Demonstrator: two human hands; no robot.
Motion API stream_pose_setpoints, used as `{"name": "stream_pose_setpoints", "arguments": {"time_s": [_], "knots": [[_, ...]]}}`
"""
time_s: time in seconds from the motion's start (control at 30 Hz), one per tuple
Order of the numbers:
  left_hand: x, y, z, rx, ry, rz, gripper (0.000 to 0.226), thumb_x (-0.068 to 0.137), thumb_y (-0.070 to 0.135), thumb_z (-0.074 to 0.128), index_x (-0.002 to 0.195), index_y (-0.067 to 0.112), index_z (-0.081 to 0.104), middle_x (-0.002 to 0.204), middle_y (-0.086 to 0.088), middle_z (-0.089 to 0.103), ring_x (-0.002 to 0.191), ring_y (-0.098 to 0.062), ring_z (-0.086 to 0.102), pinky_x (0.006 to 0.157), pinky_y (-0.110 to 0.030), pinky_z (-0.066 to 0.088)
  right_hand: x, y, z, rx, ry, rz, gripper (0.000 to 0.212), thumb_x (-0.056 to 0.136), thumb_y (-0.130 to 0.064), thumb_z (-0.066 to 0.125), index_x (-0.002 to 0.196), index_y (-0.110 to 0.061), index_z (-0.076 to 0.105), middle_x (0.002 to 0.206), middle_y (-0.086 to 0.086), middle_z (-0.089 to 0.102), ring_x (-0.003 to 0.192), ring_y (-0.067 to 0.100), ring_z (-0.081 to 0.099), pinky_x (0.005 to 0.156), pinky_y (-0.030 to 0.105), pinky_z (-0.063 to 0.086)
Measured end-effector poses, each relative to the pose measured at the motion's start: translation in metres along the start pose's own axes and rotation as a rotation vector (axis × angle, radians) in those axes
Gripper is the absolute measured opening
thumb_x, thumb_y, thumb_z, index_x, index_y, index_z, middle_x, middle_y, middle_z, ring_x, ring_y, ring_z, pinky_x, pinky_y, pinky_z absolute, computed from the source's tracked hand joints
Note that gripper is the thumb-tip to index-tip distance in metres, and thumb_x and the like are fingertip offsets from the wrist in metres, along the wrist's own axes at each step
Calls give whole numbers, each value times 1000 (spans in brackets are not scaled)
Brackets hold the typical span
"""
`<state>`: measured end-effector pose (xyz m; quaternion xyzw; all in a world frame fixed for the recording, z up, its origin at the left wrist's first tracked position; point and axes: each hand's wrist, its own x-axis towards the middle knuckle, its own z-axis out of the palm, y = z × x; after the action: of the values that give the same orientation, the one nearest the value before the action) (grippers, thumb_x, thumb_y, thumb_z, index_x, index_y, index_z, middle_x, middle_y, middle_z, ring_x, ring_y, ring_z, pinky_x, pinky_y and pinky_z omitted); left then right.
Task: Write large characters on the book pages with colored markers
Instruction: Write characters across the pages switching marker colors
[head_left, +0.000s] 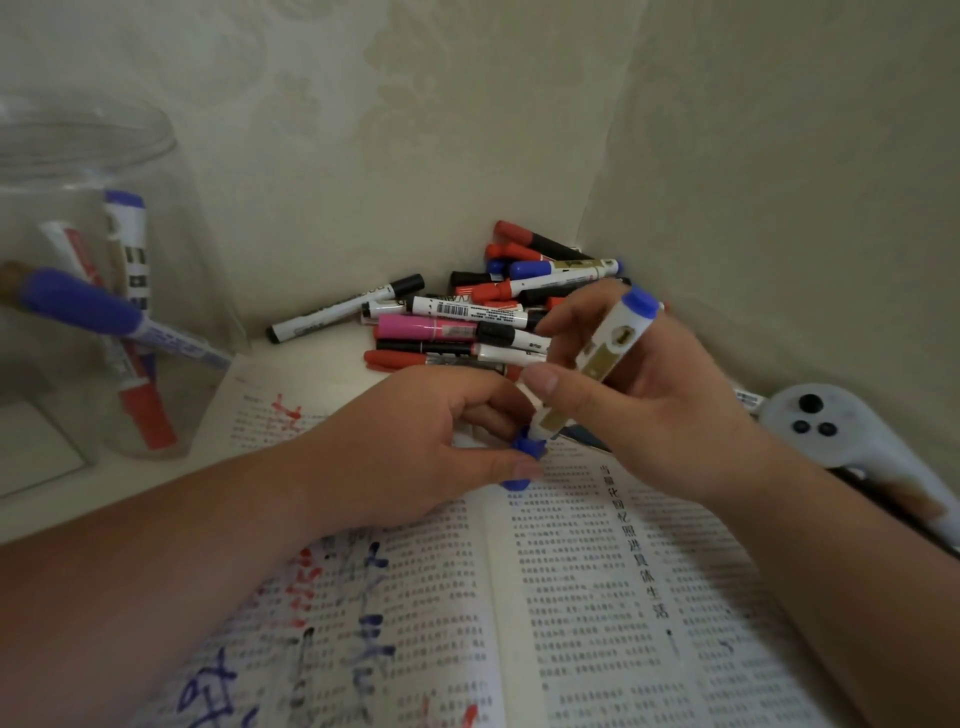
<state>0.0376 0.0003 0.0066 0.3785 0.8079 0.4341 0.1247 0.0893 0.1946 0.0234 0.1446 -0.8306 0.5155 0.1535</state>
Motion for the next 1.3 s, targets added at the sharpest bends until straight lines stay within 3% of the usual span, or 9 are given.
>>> {"name": "stream_pose_setpoints", "arguments": {"time_s": [0.23, 0.33, 0.43, 0.53, 0.63, 0.83, 1.0, 1.17, 1.3], "knots": [[0, 1, 0, -19, 10, -31, 44, 78, 31, 83, 111, 48, 59, 101, 29, 71, 97, 13, 65, 92, -15, 51, 0, -3, 5, 138, 119, -111, 84, 73, -12, 82, 141, -24, 34, 82, 5, 69, 70, 16, 71, 68, 29, 58], [0, 1, 0, -24, 5, -21, 39, 79, 31, 82, 107, 47, 61, 102, 31, 70, 98, 12, 65, 90, -13, 51, 2, -2, 8, 161, 128, -174, 69, 82, -4, 79, 135, -27, 40, 99, -3, 70, 83, 15, 73, 73, 35, 62], [0, -1, 0, -40, 4, -20, 32, 80, 29, 82, 105, 41, 66, 103, 26, 71, 100, 10, 65, 90, -17, 52, 4, 4, 9, 58, 154, -254, 46, 92, -10, 70, 133, -19, 51, 114, 11, 67, 94, 29, 71, 75, 54, 60], [0, -2, 1, -46, -1, -17, 29, 81, 28, 81, 105, 38, 68, 103, 26, 72, 100, 10, 65, 91, -15, 52, 3, 6, 7, 24, 151, -272, 48, 94, -7, 66, 139, -14, 50, 124, 18, 65, 106, 36, 68, 82, 59, 58], [1, -3, 1, -46, 1, -18, 28, 82, 29, 80, 106, 37, 68, 103, 26, 72, 100, 10, 65, 93, -18, 53, 0, 0, 9, 33, 138, -273, 53, 93, -4, 67, 135, -26, 45, 114, 18, 68, 91, 35, 71, 73, 55, 59], [1, -2, 0, -35, -13, -49, 32, 81, 32, 80, 111, 36, 68, 104, 22, 72, 101, 10, 65, 96, -25, 54, 0, 2, 10, 47, 186, -309, 41, 95, -7, 64, 131, -20, 48, 122, 16, 64, 92, 32, 70, 74, 54, 59], [0, -2, 0, -44, -12, -27, 30, 82, 28, 80, 110, 33, 69, 102, 22, 73, 101, 8, 66, 96, -26, 54, 2, 6, 11, 34, 103, -289, 41, 91, -9, 68, 127, -22, 53, 108, 18, 67, 89, 39, 69, 73, 56, 58], [1, -3, 0, -25, -25, -16, 27, 83, 29, 80, 108, 33, 71, 103, 24, 73, 100, 10, 65, 94, -19, 53, 1, 2, 9, 53, 188, -281, 30, 93, -3, 65, 119, -15, 59, 91, 14, 68, 68, 20, 66, 61, 28, 55], [1, -5, 0, 11, -27, 11, 21, 84, 37, 76, 104, 32, 73, 100, 23, 73, 97, 6, 66, 89, -18, 52, -1, 2, 14, 46, 225, -328, 29, 91, -9, 68, 117, -18, 60, 95, 23, 67, 71, 39, 67, 58, 51, 56]]}}
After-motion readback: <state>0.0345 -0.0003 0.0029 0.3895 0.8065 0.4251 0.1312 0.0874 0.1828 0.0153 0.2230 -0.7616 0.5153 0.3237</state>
